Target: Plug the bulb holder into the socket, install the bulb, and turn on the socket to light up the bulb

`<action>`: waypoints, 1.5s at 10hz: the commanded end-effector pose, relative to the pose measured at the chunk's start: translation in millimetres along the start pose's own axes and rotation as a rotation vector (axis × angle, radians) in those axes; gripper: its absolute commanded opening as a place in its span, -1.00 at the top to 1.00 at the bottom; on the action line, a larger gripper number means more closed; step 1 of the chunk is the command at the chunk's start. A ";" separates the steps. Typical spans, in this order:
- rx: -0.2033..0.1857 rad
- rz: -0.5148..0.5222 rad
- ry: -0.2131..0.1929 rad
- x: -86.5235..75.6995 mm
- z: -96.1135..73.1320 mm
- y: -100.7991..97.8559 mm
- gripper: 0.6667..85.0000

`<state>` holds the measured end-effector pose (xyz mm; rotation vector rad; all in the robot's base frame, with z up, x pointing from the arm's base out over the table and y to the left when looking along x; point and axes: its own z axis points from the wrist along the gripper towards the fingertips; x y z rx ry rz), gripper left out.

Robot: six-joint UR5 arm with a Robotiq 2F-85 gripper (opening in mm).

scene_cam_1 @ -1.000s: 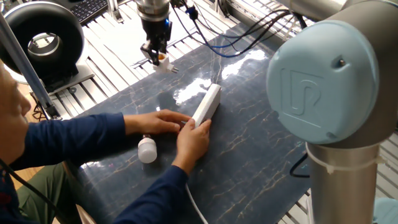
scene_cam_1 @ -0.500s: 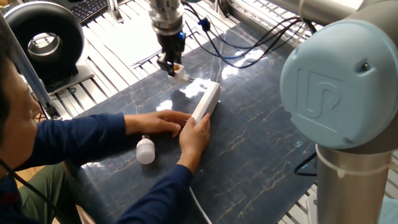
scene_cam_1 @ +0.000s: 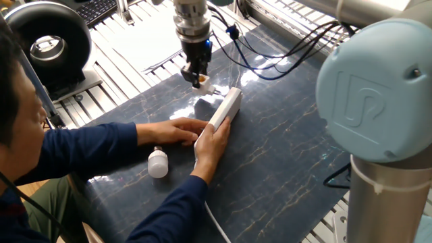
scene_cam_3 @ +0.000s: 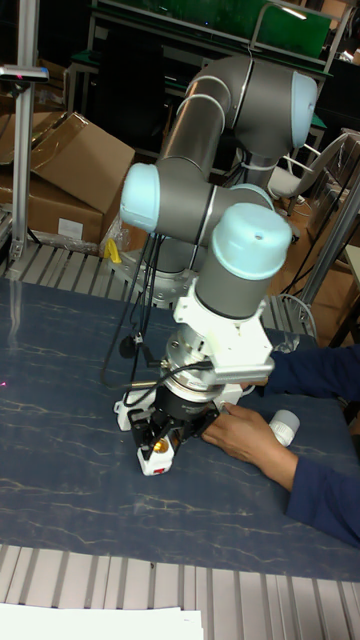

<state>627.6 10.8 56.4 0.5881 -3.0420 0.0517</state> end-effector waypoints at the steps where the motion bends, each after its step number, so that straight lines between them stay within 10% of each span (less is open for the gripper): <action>1: -0.008 0.021 -0.016 9.1 10.0 1.8 0.98; 15: 0.020 0.024 -0.005 28.2 14.4 3.4 0.98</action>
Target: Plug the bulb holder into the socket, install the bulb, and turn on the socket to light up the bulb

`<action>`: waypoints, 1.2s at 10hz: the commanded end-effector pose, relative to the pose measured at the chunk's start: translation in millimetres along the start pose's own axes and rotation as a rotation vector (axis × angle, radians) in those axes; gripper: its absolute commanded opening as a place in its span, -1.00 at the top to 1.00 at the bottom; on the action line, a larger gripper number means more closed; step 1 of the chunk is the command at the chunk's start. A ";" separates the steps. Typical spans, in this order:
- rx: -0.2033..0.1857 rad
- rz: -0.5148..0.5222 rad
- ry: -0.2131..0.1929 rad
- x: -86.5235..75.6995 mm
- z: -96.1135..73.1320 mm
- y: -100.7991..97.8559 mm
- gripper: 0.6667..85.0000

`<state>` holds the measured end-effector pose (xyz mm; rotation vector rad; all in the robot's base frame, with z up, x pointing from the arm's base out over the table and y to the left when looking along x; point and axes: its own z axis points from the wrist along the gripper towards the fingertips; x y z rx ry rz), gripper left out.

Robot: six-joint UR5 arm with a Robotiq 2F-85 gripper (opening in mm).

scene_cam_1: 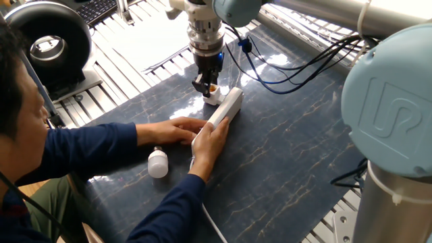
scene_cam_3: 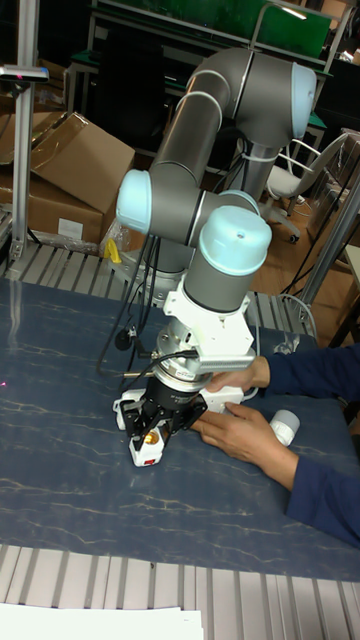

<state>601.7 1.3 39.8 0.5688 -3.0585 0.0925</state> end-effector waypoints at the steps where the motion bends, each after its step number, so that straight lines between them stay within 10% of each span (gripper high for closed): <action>1: -0.001 0.007 0.012 2.9 -5.7 0.7 0.98; 12: -0.028 0.060 0.021 3.2 -4.3 19.1 0.98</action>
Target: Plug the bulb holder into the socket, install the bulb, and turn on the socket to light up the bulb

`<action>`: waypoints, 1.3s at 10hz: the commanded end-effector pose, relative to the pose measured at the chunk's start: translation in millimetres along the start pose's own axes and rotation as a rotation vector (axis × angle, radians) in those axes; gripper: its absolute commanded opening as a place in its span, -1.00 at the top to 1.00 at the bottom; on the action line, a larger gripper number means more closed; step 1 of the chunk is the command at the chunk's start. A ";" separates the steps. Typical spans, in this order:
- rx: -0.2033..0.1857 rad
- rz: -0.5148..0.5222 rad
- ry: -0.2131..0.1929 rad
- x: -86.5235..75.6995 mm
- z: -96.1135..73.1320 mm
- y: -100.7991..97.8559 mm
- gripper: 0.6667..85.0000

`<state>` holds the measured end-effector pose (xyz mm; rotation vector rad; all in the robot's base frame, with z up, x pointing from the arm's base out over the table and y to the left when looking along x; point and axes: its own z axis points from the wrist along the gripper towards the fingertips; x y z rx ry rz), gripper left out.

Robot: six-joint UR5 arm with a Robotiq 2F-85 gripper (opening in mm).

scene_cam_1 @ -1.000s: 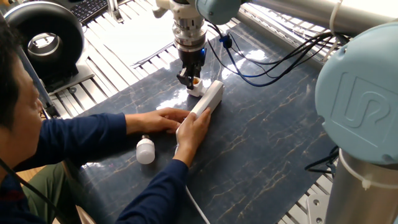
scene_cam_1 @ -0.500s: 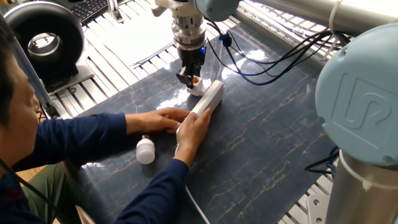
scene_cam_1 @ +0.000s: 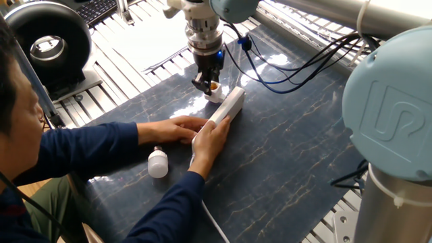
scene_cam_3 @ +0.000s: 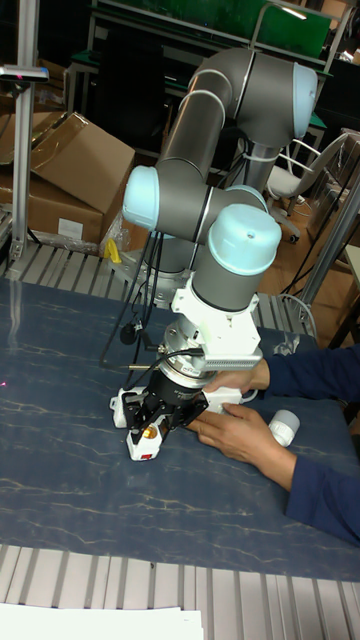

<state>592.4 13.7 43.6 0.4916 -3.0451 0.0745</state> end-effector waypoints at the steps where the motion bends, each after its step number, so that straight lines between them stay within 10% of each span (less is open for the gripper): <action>1: -0.009 0.015 -0.002 -0.5 0.5 4.8 0.98; 13: 0.017 -0.040 0.011 -6.6 -6.5 -12.3 0.98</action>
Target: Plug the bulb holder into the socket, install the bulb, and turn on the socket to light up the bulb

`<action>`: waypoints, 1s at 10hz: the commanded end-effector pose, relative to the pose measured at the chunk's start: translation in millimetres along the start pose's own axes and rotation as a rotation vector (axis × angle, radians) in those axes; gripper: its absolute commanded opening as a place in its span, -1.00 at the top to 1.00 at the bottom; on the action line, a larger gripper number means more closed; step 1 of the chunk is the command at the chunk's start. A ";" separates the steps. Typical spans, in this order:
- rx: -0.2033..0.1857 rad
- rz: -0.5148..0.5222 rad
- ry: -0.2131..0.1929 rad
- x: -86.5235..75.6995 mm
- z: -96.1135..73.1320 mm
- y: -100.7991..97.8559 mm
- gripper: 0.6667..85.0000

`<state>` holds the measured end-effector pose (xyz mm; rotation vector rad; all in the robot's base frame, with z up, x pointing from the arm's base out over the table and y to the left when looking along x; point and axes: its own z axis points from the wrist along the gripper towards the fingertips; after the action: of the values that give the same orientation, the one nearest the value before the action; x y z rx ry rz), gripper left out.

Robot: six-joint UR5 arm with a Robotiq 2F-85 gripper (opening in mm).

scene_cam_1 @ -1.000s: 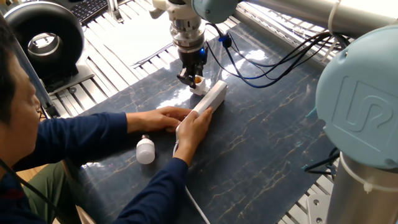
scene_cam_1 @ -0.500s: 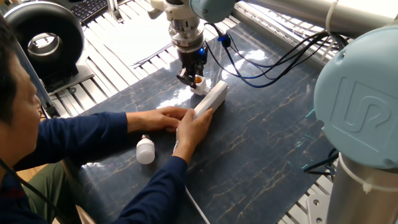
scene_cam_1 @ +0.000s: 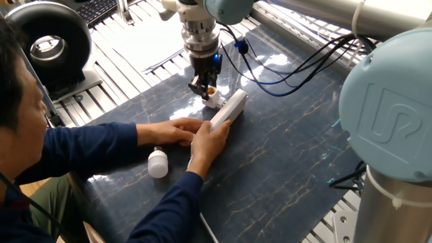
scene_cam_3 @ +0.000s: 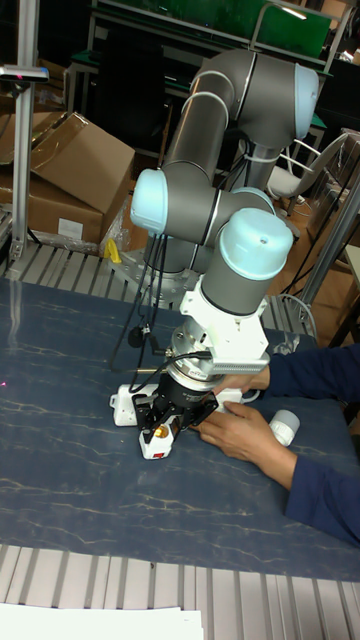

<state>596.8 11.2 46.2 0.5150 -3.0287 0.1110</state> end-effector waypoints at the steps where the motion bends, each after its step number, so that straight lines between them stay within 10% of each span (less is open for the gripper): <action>1: -0.001 -0.025 0.003 -4.1 -4.9 -10.6 0.98; 10: 0.007 0.002 0.002 -3.6 0.1 -3.4 0.98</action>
<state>600.3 7.3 47.4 0.5206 -3.0197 0.1353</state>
